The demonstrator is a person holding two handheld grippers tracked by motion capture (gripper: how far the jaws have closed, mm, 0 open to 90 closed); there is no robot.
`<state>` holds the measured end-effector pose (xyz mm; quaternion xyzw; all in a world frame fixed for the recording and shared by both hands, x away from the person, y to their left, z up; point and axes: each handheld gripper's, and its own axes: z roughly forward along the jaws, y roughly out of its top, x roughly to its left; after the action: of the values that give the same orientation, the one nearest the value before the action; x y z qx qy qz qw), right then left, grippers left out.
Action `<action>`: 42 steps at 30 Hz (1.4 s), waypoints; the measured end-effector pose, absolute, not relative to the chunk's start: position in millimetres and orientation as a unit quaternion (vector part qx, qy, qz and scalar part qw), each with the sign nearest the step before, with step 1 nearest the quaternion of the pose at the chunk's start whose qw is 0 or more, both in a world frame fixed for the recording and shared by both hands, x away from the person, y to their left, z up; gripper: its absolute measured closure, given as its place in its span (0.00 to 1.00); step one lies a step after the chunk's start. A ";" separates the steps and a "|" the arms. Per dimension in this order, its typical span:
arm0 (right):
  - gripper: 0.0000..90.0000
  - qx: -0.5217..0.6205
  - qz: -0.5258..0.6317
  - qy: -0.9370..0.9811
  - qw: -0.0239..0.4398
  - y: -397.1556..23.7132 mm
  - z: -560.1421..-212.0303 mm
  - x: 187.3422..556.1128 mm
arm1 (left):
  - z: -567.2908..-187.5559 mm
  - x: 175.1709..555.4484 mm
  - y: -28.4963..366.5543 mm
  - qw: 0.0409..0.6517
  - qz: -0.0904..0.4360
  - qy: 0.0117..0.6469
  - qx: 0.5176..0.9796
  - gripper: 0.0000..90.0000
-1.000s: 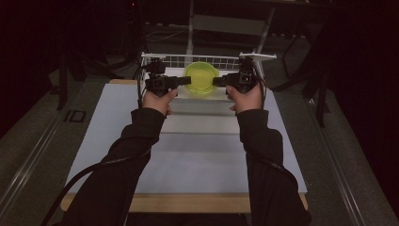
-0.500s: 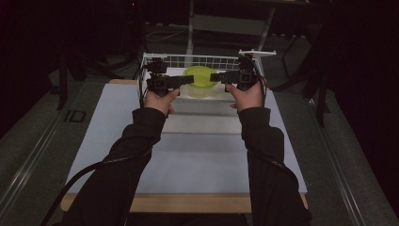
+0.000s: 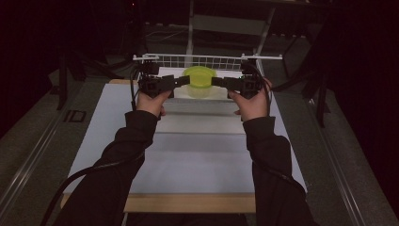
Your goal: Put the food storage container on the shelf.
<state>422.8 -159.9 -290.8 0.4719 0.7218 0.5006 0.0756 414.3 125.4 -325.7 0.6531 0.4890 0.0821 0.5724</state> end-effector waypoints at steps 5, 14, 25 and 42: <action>0.46 0.449 0.499 0.738 0.077 -156.5 -301.5 405.9 | -332.5 398.6 131.0 0.584 0.112 0.462 0.658 0.22; 0.59 0.417 0.476 0.770 0.084 -142.4 -328.1 385.3 | -353.2 369.7 133.4 0.601 0.125 0.408 0.676 0.11; 1.00 0.420 0.458 0.772 0.133 -120.0 -347.1 384.5 | -392.6 327.7 143.2 0.612 0.127 0.371 0.687 0.03; 1.00 0.452 0.463 0.750 0.134 -112.5 -345.7 420.0 | -447.3 294.9 144.4 0.604 0.115 0.350 0.707 0.03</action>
<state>420.0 -112.5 -345.7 0.4522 0.7502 0.4635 0.1335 294.9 144.4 -447.3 0.7068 0.3504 0.1155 0.6036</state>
